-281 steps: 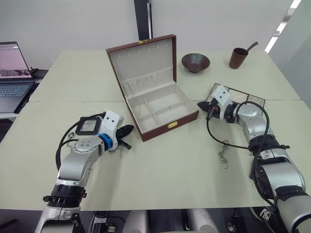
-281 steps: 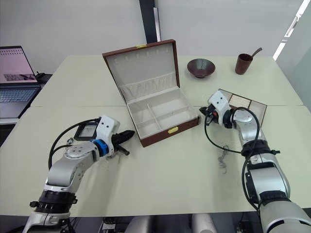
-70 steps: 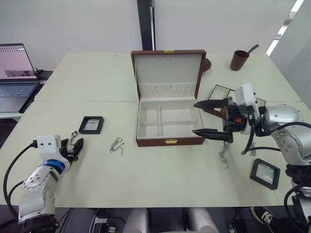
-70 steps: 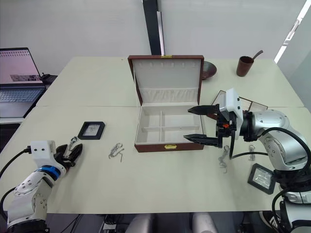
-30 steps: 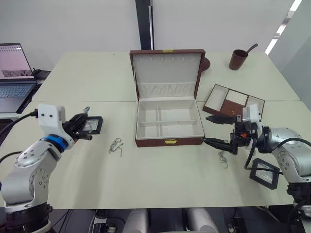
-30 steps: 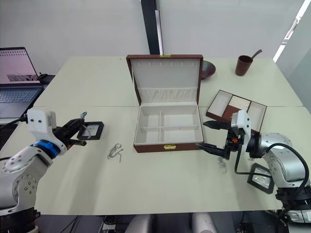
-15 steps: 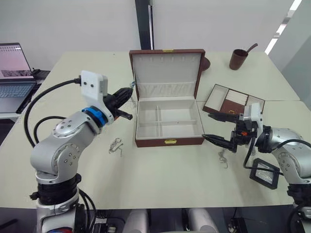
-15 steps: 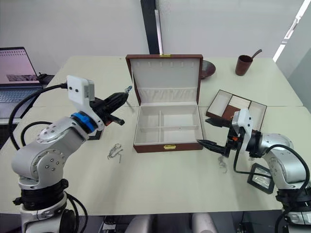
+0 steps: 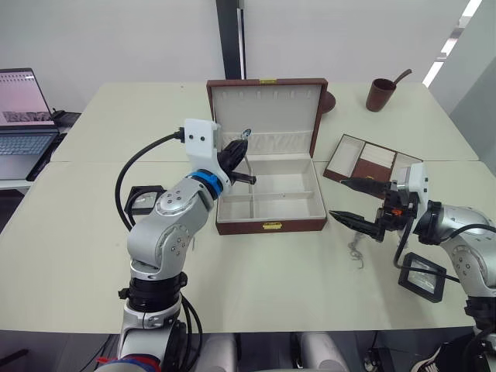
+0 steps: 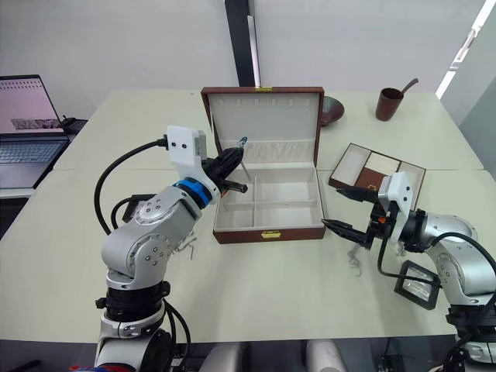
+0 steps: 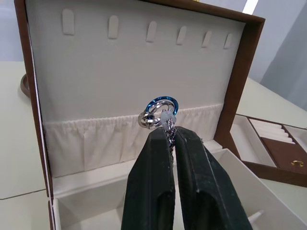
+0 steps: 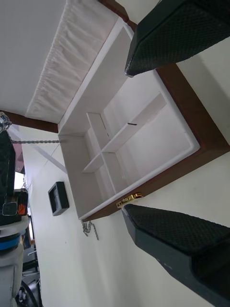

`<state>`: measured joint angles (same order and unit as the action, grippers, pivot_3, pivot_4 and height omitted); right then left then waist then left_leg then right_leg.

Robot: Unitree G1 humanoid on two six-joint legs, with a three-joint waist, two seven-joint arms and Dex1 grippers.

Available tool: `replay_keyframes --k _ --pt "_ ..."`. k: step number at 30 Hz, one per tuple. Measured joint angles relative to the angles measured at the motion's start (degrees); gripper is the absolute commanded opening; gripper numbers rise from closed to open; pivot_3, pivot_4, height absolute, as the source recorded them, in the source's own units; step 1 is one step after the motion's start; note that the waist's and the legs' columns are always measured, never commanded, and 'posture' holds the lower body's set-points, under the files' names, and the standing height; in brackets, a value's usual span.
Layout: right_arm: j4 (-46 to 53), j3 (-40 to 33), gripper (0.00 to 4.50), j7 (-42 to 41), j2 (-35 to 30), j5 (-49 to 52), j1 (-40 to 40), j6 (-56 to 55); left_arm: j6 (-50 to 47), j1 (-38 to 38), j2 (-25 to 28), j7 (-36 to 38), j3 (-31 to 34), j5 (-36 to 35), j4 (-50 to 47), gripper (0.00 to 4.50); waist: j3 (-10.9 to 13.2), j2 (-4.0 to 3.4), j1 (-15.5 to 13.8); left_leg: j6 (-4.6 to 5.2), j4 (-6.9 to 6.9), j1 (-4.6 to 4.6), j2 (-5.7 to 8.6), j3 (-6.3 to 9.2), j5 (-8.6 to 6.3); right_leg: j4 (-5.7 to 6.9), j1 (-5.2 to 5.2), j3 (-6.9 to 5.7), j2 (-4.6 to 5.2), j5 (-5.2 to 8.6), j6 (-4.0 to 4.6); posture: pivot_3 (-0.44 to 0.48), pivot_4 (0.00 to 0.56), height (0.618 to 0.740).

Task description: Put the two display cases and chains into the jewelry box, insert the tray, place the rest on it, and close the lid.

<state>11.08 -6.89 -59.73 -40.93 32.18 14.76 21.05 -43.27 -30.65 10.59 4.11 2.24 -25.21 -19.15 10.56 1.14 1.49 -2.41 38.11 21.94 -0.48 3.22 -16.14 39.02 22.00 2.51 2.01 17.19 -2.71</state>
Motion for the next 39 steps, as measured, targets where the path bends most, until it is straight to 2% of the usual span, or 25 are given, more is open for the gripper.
replay_keyframes --k 8,15,39 --pt "0.0 0.0 4.50 0.2 -0.2 0.0 0.0 0.8 5.2 1.2 -0.8 -0.6 -0.8 6.4 6.6 0.01 0.0 0.00 0.0 0.00 0.00 0.01 -0.01 0.00 0.00 -0.02 0.00 0.01 0.02 0.00 0.00 0.000 0.150 0.740" --pt "0.0 0.0 4.50 0.7 -0.3 0.0 0.3 1.0 6.6 3.1 -1.6 1.1 -2.4 8.9 8.8 0.01 0.0 0.00 0.0 0.00 0.00 0.01 -0.02 0.01 0.00 -0.01 0.00 -0.01 0.02 0.00 0.00 0.000 0.150 0.740" --pt "0.0 0.0 4.50 1.2 -0.6 0.0 0.6 1.8 7.6 4.6 -3.1 2.8 -3.0 11.3 10.5 0.01 0.0 0.00 0.0 0.00 0.00 0.01 -0.04 0.01 0.00 -0.01 0.00 0.01 0.02 0.00 0.00 0.000 0.150 0.740"
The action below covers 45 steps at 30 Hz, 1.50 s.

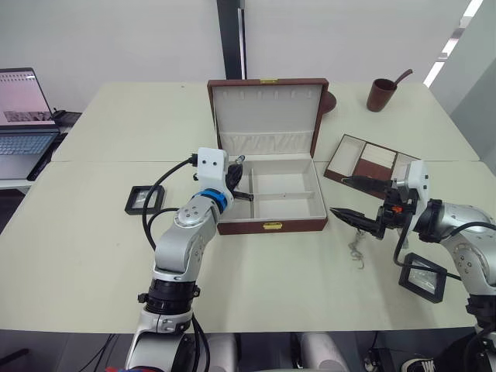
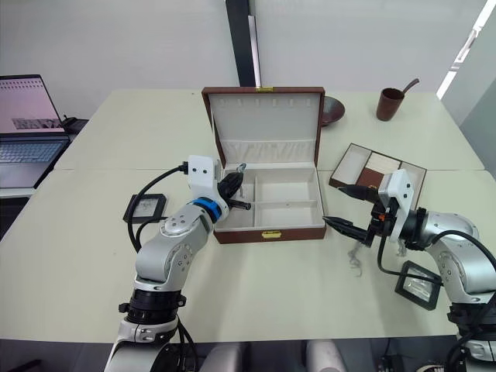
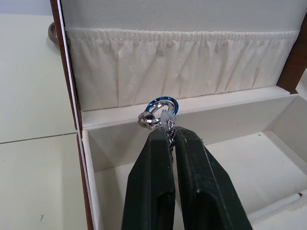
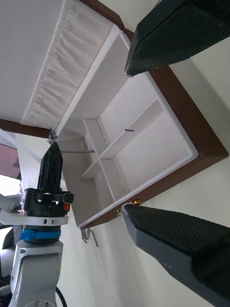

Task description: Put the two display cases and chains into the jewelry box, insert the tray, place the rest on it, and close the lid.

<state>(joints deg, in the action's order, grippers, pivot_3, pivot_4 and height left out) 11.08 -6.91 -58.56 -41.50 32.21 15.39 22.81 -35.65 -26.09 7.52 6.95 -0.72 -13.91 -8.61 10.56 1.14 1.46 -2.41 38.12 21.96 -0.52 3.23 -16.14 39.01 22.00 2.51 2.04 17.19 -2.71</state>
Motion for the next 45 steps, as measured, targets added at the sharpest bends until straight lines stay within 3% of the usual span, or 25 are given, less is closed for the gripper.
replay_keyframes --k 2,6,18,28,35,45 --pt "0.0 0.0 4.50 0.0 0.0 0.0 0.2 0.0 0.0 0.0 0.0 0.0 0.0 0.0 0.0 0.01 0.0 0.00 0.0 0.00 0.00 0.00 0.01 0.00 0.00 0.00 0.00 0.00 0.00 0.00 0.00 0.000 0.150 0.740" --pt "0.0 0.0 4.50 0.0 0.0 0.0 0.8 0.0 0.0 0.0 -0.1 0.0 0.0 0.0 0.0 0.97 0.0 0.00 0.0 0.00 0.00 0.00 0.00 0.00 0.00 0.00 0.00 0.00 0.00 0.00 0.00 0.000 0.150 0.740" --pt "0.0 0.0 4.50 0.1 0.0 -0.1 0.9 0.0 0.0 0.0 -0.5 0.2 0.1 0.0 0.0 4.39 0.0 0.00 0.0 0.00 0.00 0.00 0.00 0.00 0.00 0.00 0.00 0.00 0.00 0.00 0.00 0.000 0.150 0.740" --pt "-0.1 0.0 4.50 0.1 0.0 -0.1 0.9 0.0 -0.1 0.5 0.4 6.4 -0.2 -2.2 -0.4 4.47 0.0 0.00 0.0 0.00 0.00 -0.01 0.01 -0.01 0.00 0.00 0.00 0.00 -0.01 0.00 0.00 0.000 0.150 0.740" --pt "-0.3 -0.6 4.50 0.4 0.0 -0.1 0.9 0.0 -0.4 0.5 4.6 15.7 1.5 -8.7 -3.6 4.47 0.0 0.00 0.1 -0.01 -0.01 -0.02 -0.04 -0.02 0.00 0.00 0.00 0.00 -0.02 0.00 0.00 0.000 0.150 0.740" --pt "-4.2 -7.1 4.50 -0.2 -3.4 0.5 -3.4 0.1 -10.8 6.5 25.7 31.7 17.6 -26.7 -7.5 4.47 0.0 -0.01 0.2 0.01 -0.03 -0.02 -0.13 -0.01 -0.01 0.00 0.02 0.00 -0.05 0.01 0.01 0.000 0.150 0.740"
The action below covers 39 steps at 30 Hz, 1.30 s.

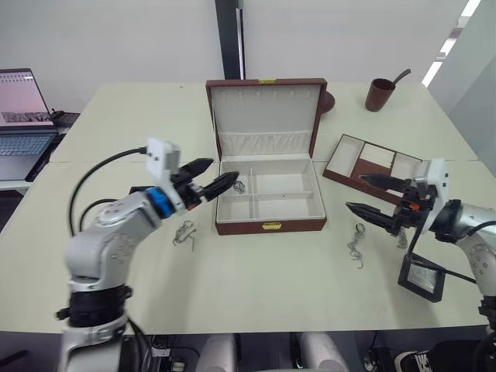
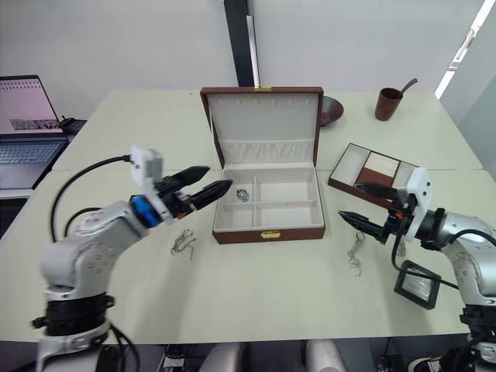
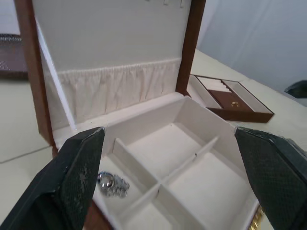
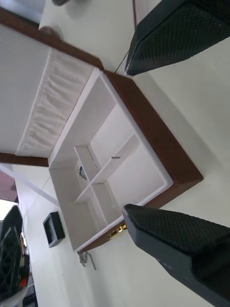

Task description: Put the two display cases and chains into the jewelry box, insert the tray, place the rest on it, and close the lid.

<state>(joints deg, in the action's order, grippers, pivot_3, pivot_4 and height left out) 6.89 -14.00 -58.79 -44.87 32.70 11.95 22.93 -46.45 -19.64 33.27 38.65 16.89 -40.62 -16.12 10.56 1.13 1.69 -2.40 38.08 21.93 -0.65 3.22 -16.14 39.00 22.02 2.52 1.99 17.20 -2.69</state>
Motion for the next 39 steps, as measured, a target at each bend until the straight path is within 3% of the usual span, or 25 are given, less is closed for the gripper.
replay_keyframes --k 5,12,25,39 --pt "-5.8 -5.2 4.50 -0.2 -1.8 -0.2 -3.0 -0.8 0.5 8.2 9.1 5.5 6.7 -0.8 1.5 4.47 0.0 -0.01 0.0 0.01 -0.01 -0.03 -0.01 -0.05 0.00 -0.01 -0.02 0.04 0.03 0.00 0.00 0.000 0.150 0.740" --pt "-13.7 -10.7 4.50 -0.3 -3.6 -2.3 -6.5 -4.0 6.0 16.9 13.2 7.0 13.3 3.6 8.3 4.47 0.0 -0.01 0.0 0.01 -0.02 -0.06 -0.04 -0.13 0.00 0.01 -0.03 0.00 0.03 0.00 0.01 0.000 0.150 0.740" --pt "-29.1 -13.1 4.50 0.2 -3.8 -5.5 -6.8 -11.0 17.9 22.9 13.9 3.1 20.3 12.1 21.5 4.47 0.0 -0.02 0.1 0.01 -0.06 -0.11 -0.08 -0.25 -0.01 0.01 -0.03 0.06 0.07 0.00 0.01 0.000 0.150 0.740" --pt "-34.0 -13.9 4.50 0.0 -4.5 -6.8 -4.5 -14.5 19.4 22.7 12.6 0.3 20.6 12.7 22.4 4.47 0.0 -0.02 0.1 0.01 -0.06 -0.11 -0.11 -0.24 -0.01 0.02 -0.04 0.05 0.10 0.00 0.00 0.000 0.150 0.740"
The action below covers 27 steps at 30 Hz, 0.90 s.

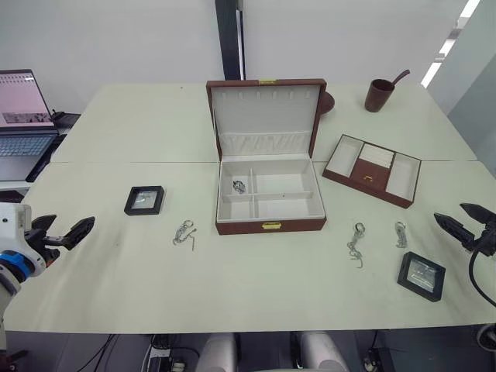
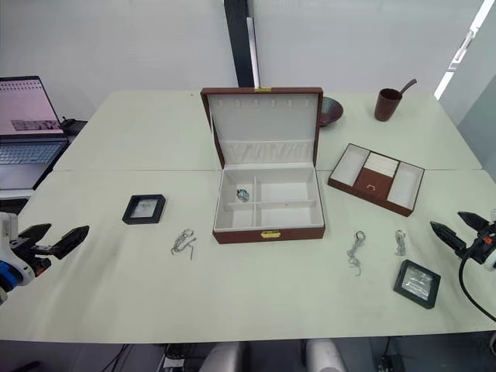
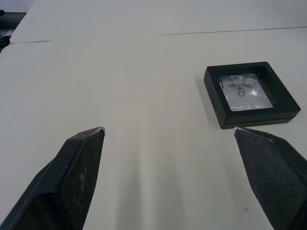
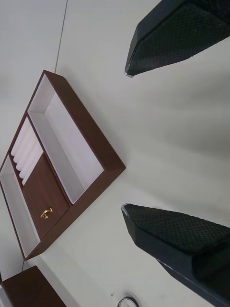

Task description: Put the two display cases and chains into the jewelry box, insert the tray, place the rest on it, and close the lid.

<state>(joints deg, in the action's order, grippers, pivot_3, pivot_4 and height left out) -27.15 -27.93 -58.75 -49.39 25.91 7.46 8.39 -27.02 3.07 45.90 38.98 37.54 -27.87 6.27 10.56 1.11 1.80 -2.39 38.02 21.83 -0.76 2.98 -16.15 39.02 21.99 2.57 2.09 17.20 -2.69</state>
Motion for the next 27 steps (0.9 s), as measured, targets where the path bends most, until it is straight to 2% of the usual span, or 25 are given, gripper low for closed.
replay_keyframes --k 5,9,13,16,20,23,27 --pt "7.2 0.7 4.50 -1.6 0.0 1.5 0.0 3.8 0.1 -0.6 -0.1 0.5 -1.2 0.0 -0.7 4.47 0.0 -0.01 0.0 0.00 0.00 0.01 -0.02 0.06 0.00 0.01 0.00 -0.02 0.00 0.00 0.00 0.000 0.150 0.740" --pt "19.9 4.2 4.50 -3.0 0.0 5.0 0.3 9.8 0.4 -2.3 -0.1 2.1 -3.8 0.0 -1.9 4.47 0.0 -0.04 0.0 0.00 0.00 -0.01 -0.03 0.14 0.00 0.04 0.00 -0.01 0.00 0.00 0.00 0.000 0.150 0.740" --pt "35.0 8.9 4.50 -3.6 0.0 10.4 2.8 16.4 1.7 -4.6 1.9 6.4 -8.6 1.2 -1.4 4.47 0.0 -0.04 0.0 0.00 0.00 0.03 -0.03 0.23 0.00 0.03 0.01 -0.07 -0.03 0.00 0.00 0.000 0.150 0.740" --pt "40.9 11.2 4.50 -3.3 0.1 13.1 4.2 19.5 3.6 -6.7 4.1 9.3 -11.3 2.8 0.7 4.47 0.0 -0.03 -0.1 0.00 0.00 0.08 0.01 0.23 0.00 -0.02 0.02 -0.08 0.00 0.00 0.00 0.000 0.150 0.740" --pt "48.8 16.2 4.50 -2.4 1.7 16.0 7.0 22.7 7.1 -12.5 7.7 15.4 -18.8 6.9 6.1 4.47 0.0 -0.03 -0.3 0.00 0.00 0.11 0.05 0.23 0.00 -0.01 0.03 -0.16 -0.01 0.00 0.00 0.000 0.150 0.740" --pt "51.7 18.1 4.50 -2.4 2.0 16.4 6.5 23.3 10.4 -16.3 9.4 19.9 -23.2 9.7 10.4 4.47 0.0 -0.02 -0.3 0.01 0.00 0.14 0.07 0.21 0.00 -0.05 0.06 -0.13 -0.01 0.00 0.00 0.000 0.150 0.740" --pt "50.3 18.0 4.50 -2.5 2.1 15.2 4.1 22.7 14.7 -22.2 11.2 26.2 -29.2 13.8 17.3 4.47 0.0 0.00 -0.3 0.01 0.01 0.19 0.15 0.07 0.00 -0.03 0.11 -0.14 -0.04 0.00 0.00 0.000 0.150 0.740"
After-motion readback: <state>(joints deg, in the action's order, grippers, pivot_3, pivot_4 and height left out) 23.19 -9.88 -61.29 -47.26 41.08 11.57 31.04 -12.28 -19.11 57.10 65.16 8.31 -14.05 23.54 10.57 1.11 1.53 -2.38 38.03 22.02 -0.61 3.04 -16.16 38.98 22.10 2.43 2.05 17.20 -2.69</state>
